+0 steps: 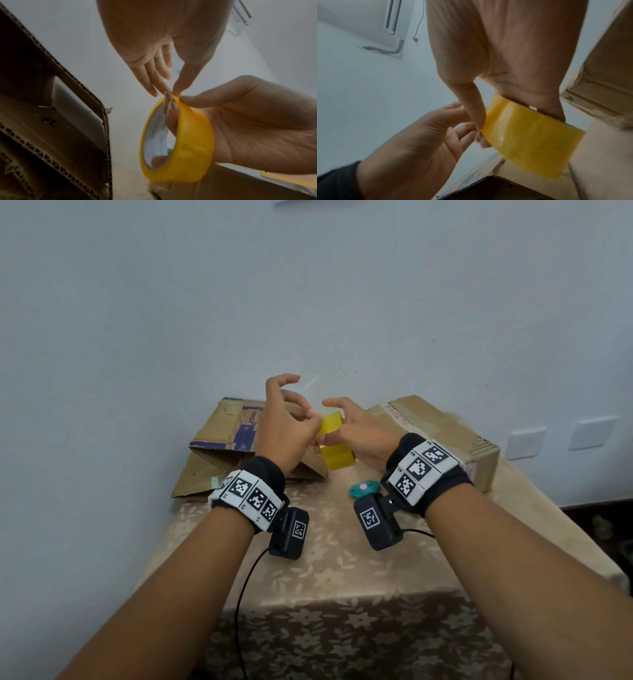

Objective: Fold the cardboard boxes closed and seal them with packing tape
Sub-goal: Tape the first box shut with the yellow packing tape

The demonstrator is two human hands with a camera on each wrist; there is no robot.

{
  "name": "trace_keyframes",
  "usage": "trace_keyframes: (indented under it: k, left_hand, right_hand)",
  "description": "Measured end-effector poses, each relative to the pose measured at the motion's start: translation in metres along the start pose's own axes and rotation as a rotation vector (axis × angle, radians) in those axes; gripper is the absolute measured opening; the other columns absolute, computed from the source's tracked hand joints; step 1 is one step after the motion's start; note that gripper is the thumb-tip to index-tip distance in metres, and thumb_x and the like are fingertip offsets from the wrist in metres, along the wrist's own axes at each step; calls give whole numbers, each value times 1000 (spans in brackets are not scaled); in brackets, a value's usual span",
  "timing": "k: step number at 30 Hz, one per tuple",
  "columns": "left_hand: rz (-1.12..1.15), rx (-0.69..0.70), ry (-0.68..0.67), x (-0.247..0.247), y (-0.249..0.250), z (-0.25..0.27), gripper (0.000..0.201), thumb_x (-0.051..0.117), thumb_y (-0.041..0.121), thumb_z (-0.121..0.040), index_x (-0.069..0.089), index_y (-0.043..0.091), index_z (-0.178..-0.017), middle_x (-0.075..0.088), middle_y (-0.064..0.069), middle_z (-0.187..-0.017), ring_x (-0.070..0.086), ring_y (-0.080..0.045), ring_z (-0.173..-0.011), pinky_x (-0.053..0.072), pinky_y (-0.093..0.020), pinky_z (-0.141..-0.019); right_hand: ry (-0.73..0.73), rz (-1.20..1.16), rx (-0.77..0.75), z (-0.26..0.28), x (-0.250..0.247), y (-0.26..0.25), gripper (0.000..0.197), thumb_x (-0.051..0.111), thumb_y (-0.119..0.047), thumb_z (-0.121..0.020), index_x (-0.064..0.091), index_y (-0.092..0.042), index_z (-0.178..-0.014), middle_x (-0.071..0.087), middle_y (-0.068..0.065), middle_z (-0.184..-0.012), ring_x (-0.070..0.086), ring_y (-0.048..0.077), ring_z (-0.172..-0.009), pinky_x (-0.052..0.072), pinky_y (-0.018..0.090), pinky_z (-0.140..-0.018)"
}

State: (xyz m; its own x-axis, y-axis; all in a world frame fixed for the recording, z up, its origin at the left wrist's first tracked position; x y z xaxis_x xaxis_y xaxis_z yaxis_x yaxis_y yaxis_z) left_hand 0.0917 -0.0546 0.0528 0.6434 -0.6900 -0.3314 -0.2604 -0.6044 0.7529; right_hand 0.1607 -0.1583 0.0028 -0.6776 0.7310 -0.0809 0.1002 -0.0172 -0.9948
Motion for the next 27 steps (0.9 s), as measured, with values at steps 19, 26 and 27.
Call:
trace_keyframes:
  k: [19,26,27]
  left_hand:
    - [243,-295,86,-12,-29,-10,68,81,-8,-75,45,19,-127,51,0,-91,61,-18,-86,59,-50,-91]
    - [160,-296,90,-15,-30,-7,74,82,-3,-75,43,22,-133,52,-3,-97,66,-17,-78,62,-49,-81]
    - [138,-299,88,-15,-30,-8,76,82,-4,-75,42,22,-135,51,-4,-98,65,-17,-79,63,-48,-79]
  right_hand:
    - [180,-88,-4,-19,-12,26,117,86,-14,-57,25,-43,-153,54,20,-136,58,36,-126,50,53,-107]
    - [155,-27,-76,-17,-14,8,110,80,8,-78,22,-41,-158,44,1,-97,47,18,-88,41,28,-65]
    - [154,-19,-76,-17,-14,10,110,79,9,-78,22,-41,-158,43,0,-96,46,16,-84,39,28,-64]
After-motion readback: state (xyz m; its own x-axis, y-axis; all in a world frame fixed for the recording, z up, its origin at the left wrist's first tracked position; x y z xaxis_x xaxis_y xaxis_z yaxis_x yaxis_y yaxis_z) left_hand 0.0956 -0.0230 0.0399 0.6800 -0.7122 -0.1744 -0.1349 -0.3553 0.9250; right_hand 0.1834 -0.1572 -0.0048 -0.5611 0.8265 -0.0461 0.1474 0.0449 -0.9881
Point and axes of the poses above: each hand's wrist, its own z-axis away from the middle knuckle, its own x-axis out of the palm, y = z × x, the point moved 8 cm from there along -z, towards the middle knuckle
